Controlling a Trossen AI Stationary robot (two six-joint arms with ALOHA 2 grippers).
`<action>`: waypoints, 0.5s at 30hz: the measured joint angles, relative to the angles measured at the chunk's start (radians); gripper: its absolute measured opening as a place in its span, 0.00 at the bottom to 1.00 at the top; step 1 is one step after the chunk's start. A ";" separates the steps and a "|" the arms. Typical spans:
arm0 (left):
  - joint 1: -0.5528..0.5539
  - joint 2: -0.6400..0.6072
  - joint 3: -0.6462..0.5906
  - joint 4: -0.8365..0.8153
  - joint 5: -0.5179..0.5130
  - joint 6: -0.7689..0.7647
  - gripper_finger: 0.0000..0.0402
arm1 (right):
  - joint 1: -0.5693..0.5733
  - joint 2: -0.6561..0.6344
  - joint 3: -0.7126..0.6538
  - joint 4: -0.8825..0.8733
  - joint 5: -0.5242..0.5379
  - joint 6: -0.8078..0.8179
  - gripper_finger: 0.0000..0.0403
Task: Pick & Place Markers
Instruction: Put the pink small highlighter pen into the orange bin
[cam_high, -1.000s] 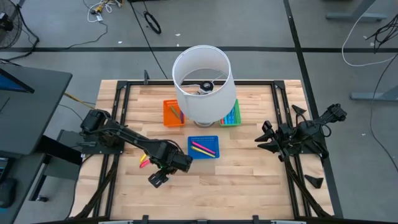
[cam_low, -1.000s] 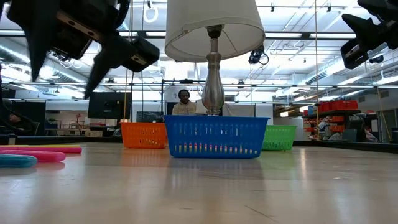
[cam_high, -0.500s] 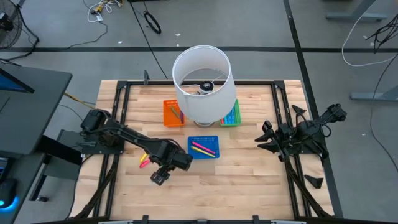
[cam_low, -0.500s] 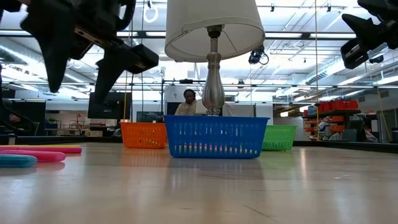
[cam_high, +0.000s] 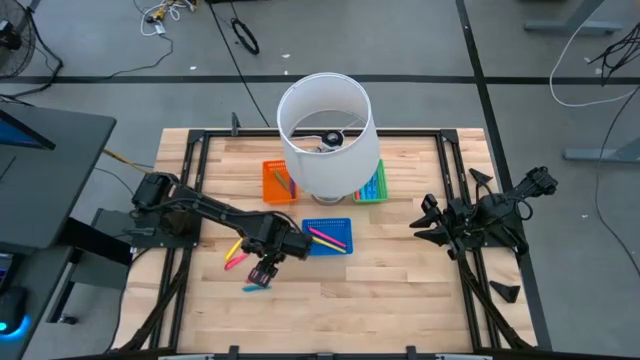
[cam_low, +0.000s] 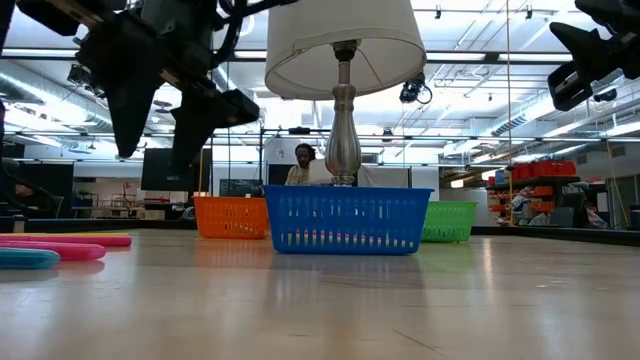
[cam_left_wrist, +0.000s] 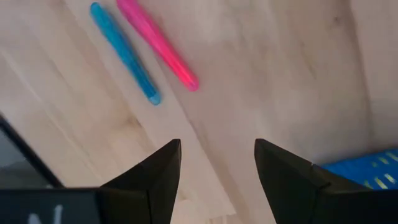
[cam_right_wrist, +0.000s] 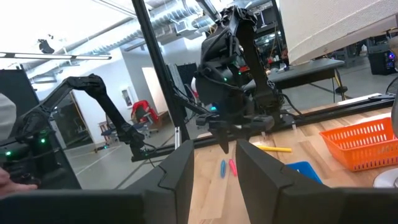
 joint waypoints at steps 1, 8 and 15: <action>0.006 0.004 0.000 0.000 0.016 -0.004 0.52 | 0.000 0.000 0.000 0.000 0.000 0.000 0.29; 0.011 0.006 0.000 -0.090 -0.086 0.001 0.52 | 0.000 0.000 0.000 0.000 0.000 0.000 0.29; 0.004 0.006 0.000 -0.105 -0.118 -0.017 0.52 | 0.000 0.000 0.000 0.000 0.000 0.000 0.29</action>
